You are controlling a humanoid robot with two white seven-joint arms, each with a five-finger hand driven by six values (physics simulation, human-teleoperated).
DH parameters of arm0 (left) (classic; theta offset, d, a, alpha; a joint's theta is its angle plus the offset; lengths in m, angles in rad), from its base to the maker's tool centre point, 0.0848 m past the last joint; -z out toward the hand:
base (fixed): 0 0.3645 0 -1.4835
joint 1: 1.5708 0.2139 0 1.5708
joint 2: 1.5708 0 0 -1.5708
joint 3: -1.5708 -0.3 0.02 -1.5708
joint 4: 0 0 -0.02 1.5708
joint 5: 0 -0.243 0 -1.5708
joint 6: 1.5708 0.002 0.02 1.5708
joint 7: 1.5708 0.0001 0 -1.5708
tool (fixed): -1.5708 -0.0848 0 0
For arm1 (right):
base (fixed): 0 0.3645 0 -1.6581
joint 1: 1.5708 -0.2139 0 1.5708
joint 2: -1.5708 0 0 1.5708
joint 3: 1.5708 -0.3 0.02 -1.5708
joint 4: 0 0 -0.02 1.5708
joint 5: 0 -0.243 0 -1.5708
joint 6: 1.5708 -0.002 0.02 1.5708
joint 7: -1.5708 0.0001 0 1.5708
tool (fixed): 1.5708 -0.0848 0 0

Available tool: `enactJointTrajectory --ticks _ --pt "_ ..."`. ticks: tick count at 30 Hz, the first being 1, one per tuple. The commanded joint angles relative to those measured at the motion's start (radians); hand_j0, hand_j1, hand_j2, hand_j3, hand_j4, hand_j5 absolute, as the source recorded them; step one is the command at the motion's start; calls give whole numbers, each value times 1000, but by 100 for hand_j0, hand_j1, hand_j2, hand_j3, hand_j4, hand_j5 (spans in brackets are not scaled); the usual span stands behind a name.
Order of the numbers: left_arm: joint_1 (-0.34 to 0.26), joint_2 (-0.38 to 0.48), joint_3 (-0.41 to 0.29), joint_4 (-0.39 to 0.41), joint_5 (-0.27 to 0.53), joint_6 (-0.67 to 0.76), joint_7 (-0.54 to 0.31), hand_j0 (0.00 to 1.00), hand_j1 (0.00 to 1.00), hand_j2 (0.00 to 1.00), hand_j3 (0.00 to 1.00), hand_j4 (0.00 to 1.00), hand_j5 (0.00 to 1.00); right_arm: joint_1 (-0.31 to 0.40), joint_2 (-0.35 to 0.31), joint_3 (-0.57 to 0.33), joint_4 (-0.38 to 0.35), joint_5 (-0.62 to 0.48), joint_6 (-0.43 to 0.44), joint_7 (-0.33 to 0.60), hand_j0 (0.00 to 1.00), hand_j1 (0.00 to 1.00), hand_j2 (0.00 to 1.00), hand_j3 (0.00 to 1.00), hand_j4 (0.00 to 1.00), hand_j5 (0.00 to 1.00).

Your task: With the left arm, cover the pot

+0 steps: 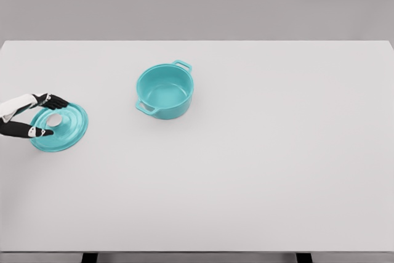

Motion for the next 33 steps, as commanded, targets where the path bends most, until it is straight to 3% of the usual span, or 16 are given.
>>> enactJointTrajectory --ticks 1,10,33 --pt "0 0 1 2 7 2 0 77 77 77 77 77 77 0 0 0 1 1 0 0 100 100 100 100 100 100" --pt "0 -3 -18 5 7 2 0 76 76 76 76 76 76 0 0 0 1 1 0 0 100 100 100 100 100 100" --pt "2 -2 -21 12 7 0 0 55 55 55 55 55 55 0 0 0 -1 1 0 0 100 100 100 100 100 100"
